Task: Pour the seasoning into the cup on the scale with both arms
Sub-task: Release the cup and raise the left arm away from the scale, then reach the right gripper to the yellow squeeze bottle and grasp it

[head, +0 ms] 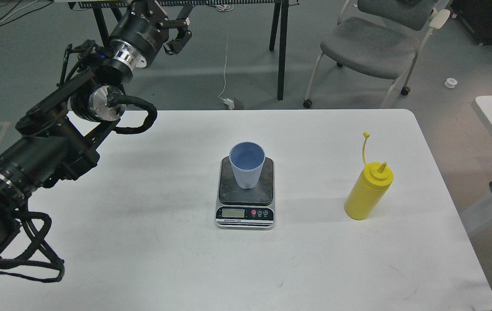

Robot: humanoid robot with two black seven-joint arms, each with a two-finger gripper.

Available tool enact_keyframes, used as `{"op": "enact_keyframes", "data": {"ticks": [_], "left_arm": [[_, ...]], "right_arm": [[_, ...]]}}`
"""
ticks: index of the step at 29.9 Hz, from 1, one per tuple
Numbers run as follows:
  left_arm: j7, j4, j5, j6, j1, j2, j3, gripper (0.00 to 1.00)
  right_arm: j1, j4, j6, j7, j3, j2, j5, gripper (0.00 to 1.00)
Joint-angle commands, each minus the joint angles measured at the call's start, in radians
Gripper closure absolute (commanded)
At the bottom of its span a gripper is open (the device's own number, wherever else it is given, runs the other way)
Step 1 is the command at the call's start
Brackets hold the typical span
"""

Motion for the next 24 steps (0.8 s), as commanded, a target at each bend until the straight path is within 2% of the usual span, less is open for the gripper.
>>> {"op": "enact_keyframes", "data": {"ticks": [1,6,15,24], "left_arm": [[0.001,0.0,-0.012,-0.002,0.004,0.031,-0.012,0.01],[0.007,0.0,-0.024,-0.019,0.011,0.031,-0.012,0.0],[0.008,0.003,-0.02,-0.034,0.009,0.017,-0.001,0.0],[0.007,0.004,-0.02,-0.031,0.028,0.031,-0.002,0.0]], "right_arm": [[-0.101,0.104,0.0,-0.001,-0.002,0.092,-0.005,0.0],[-0.191,0.205,0.0,0.002,-0.048,0.171,-0.009,0.0],[-0.17,0.153,0.0,0.009,-0.105,0.331,-0.141,0.0],[-0.053,0.072,0.0,0.011,-0.106,0.415,-0.143,0.0]]}}
